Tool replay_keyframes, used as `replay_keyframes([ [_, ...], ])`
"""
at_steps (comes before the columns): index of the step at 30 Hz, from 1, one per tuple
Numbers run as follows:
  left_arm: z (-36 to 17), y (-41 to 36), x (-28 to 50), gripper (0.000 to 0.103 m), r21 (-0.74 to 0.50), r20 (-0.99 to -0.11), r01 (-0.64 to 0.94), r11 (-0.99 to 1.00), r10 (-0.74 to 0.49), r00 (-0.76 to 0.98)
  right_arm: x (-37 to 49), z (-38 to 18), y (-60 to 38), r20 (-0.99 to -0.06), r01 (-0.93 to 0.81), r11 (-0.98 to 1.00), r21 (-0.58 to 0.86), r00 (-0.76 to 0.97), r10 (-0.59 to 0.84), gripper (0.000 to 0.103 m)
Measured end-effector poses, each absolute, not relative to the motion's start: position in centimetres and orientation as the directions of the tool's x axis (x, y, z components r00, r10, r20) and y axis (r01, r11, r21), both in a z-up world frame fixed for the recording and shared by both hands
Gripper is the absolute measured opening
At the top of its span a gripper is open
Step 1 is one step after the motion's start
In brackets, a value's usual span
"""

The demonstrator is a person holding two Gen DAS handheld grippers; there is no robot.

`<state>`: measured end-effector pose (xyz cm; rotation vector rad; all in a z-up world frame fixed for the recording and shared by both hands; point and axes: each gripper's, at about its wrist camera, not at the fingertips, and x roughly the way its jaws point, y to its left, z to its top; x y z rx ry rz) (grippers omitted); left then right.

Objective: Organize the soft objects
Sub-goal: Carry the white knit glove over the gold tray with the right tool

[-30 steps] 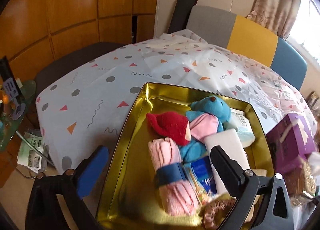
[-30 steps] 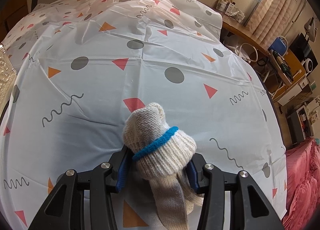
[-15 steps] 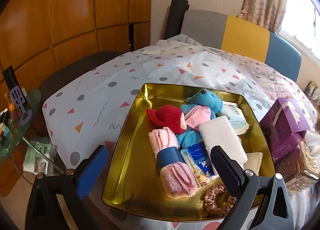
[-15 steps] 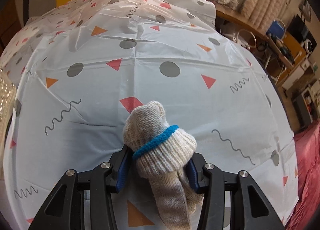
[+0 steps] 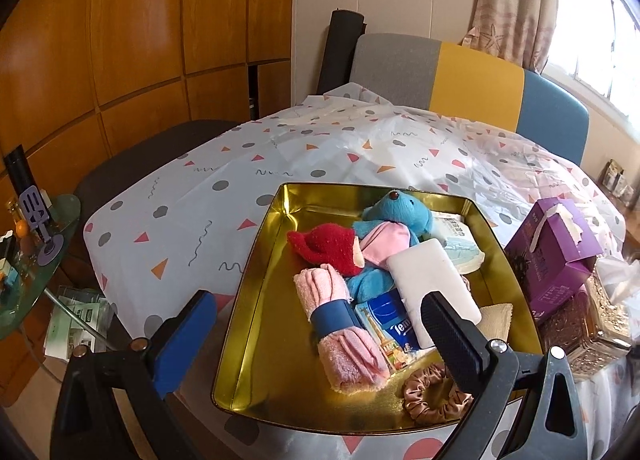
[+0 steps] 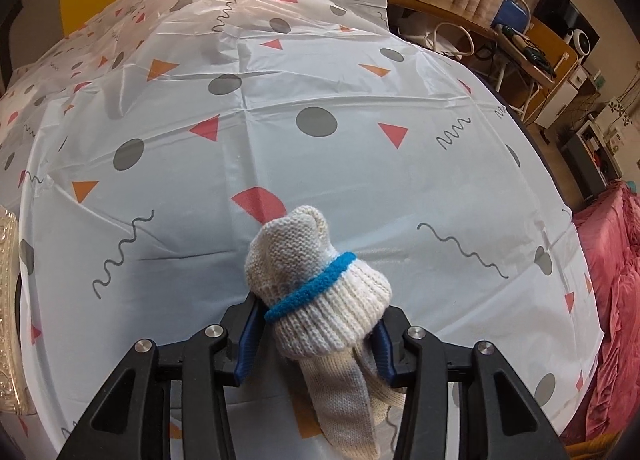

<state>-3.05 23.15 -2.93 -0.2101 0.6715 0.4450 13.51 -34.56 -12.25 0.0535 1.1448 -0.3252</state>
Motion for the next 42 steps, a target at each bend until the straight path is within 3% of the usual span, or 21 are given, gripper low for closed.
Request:
replay_keyframes([
  [15,-2.4,22.9,-4.3,0.103,-0.076,-0.630,-0.399,0.914,0.266,0.729,12.6,-11.8,-31.5,-0.936,0.243,0.970,0.022,0.347,-0.066,0.038],
  [23,-2.6,23.3,-4.5,0.103,-0.074,-0.638,-0.401,0.913,0.266,0.723,15.1,-6.0,-29.7,-0.889,0.225,0.971,0.077,0.457,-0.036,0.037],
  [33,-2.6,23.5,-4.7,0.103,-0.063,-0.636,-0.409,0.910,0.279,0.719,17.9,5.8,-19.1,-0.741,-0.023,0.997,0.067,0.668,0.065,0.037],
  [38,-2.6,24.0,-4.8,0.103,-0.062,-0.636,-0.422,0.905,0.290,0.715,15.9,10.7,-10.2,-0.659,-0.237,0.971,0.041,0.724,0.205,0.037],
  [42,-2.5,24.3,-5.0,0.103,-0.053,-0.632,-0.428,0.902,0.302,0.713,13.1,11.1,-2.4,-0.658,-0.419,0.907,0.036,0.673,0.337,0.037],
])
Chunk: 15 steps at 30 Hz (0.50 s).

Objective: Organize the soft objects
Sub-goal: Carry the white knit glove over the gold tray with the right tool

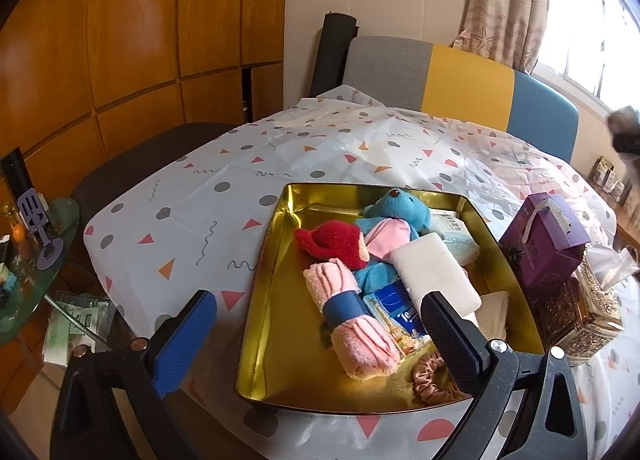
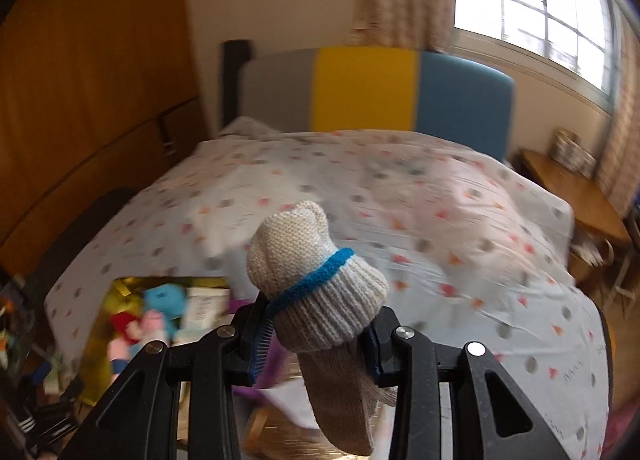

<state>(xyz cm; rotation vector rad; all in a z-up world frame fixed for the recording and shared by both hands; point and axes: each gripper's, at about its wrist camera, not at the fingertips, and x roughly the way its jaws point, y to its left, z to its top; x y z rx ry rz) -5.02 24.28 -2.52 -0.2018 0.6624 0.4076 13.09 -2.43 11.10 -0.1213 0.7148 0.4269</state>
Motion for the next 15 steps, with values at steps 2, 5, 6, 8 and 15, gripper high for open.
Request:
replay_keyframes([
  [2,-2.6,24.5,-5.2,0.103,-0.048,-0.632,-0.432,0.901,0.307,0.711,11.7,10.2,1.3,-0.676,-0.501,0.864,0.047,0.621,0.397,0.037],
  [5,-2.6,24.9,-5.5,0.103,-0.046,-0.634,-0.442,0.896,0.316,0.706,10.0,7.7,6.2,-0.714,-0.597,0.797,0.090,0.519,0.470,0.038],
  [6,-2.6,25.1,-5.6,0.103,-0.046,-0.634,-0.447,0.894,0.319,0.704,9.6,6.9,7.5,-0.724,-0.616,0.781,0.105,0.491,0.484,0.038],
  [8,-2.6,25.6,-5.8,0.103,-0.047,-0.634,-0.456,0.889,0.326,0.701,9.2,4.3,9.6,-0.747,-0.637,0.758,0.140,0.435,0.503,0.038],
  [15,-2.6,27.4,-6.6,0.103,-0.046,-0.621,-0.502,0.864,0.369,0.691,10.5,-4.4,15.1,-0.811,-0.610,0.766,0.205,0.333,0.482,0.038],
])
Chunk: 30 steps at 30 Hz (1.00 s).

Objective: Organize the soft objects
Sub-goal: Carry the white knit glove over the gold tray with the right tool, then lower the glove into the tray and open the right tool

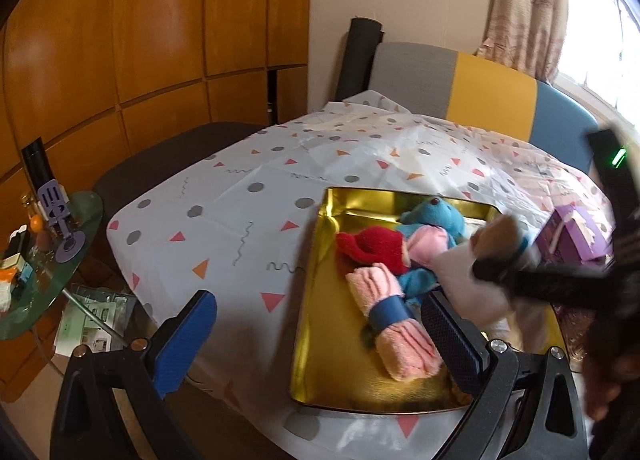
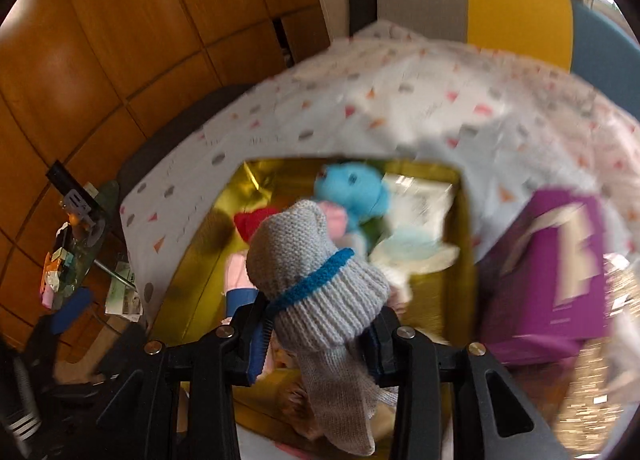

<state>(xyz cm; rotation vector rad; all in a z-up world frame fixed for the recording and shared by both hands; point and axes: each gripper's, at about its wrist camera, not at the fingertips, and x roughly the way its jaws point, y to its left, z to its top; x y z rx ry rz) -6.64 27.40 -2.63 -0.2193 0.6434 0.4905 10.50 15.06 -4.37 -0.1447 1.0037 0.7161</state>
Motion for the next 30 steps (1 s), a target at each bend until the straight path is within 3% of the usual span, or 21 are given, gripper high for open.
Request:
replay_keyframes([
  [3,-2.6,28.2,-7.1,0.103,-0.058,-0.616,-0.518,0.853,0.378,0.691,10.5,-6.9,16.2,-0.829,-0.596,0.783,0.177,0.338,0.445,0.042],
  [9,-2.9,29.2,-7.5,0.103,-0.040,-0.638,-0.562,0.826,0.411,0.651,8.8,-6.5,16.4,-0.821,-0.603,0.790,0.114,0.390,0.416,0.050],
  [11,-2.9,29.1,-7.6,0.103,-0.031,-0.636,-0.568,0.822,0.422,0.646,8.2,-5.7,16.1,-0.807,-0.602,0.793,0.098,0.418,0.417,0.064],
  [13,-2.7,28.8,-7.6,0.103,-0.030,-0.629,-0.568,0.823,0.426,0.651,7.5,-4.9,15.9,-0.783,-0.597,0.800,0.068,0.464,0.413,0.068],
  [20,-1.6,26.5,-7.0,0.103,0.003,-0.621,-0.534,0.846,0.420,0.662,5.8,-2.5,12.7,-0.707,-0.500,0.865,0.031,0.601,0.372,0.069],
  [30,-0.9,22.4,-5.9,0.103,0.003,-0.625,-0.450,0.893,0.353,0.696,3.5,-1.8,6.9,-0.670,-0.349,0.937,-0.024,0.701,0.244,0.069],
])
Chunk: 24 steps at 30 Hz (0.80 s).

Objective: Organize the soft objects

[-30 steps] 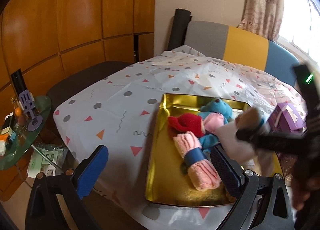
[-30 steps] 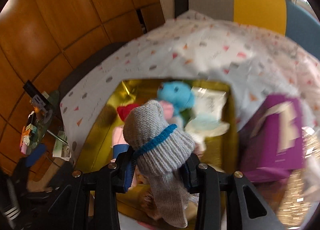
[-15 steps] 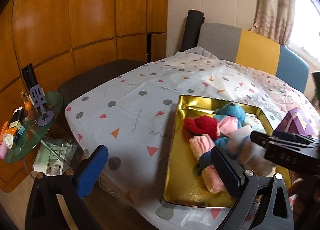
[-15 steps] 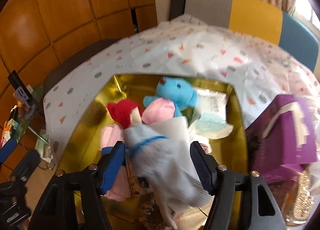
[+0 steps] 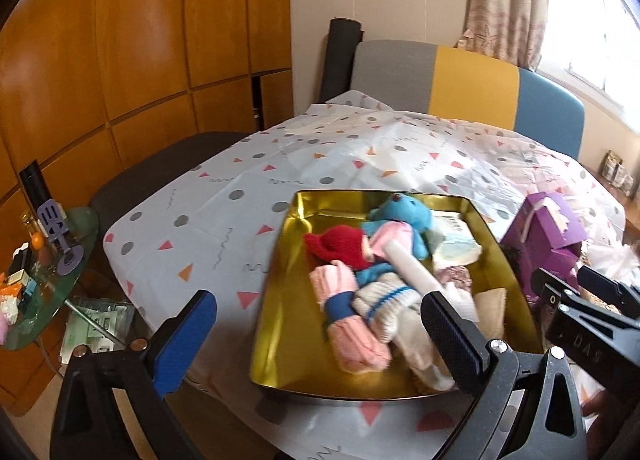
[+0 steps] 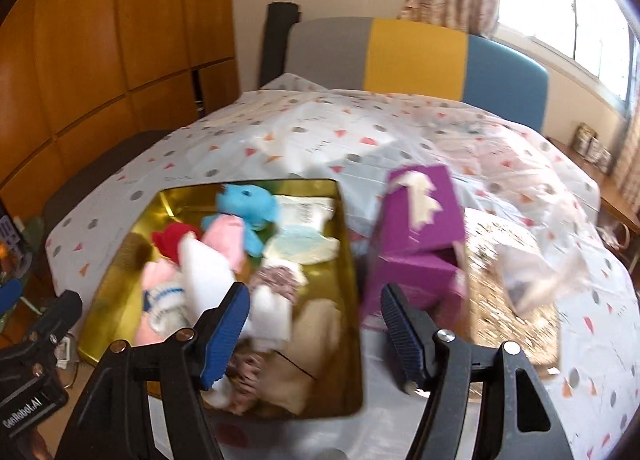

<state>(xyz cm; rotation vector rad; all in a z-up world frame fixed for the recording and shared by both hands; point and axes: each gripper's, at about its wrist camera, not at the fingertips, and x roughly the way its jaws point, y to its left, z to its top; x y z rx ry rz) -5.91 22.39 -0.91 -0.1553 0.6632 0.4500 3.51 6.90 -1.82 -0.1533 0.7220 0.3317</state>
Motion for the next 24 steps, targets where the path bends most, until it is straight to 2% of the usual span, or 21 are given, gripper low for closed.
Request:
replay_keyframes([
  [9,-0.8,20.2,-5.6,0.103,0.026,-0.616,-0.423,0.906,0.347,0.707,2.7,-2.2,4.0,-0.655,-0.282,0.959,-0.010,0.727,0.207,0.069],
  [24,-0.8,20.4,-5.9,0.103,0.014,-0.616,-0.435,0.900,0.350,0.705,2.5,-2.4,3.8,-0.659,-0.283,0.959,-0.002,0.722,0.212,0.069],
])
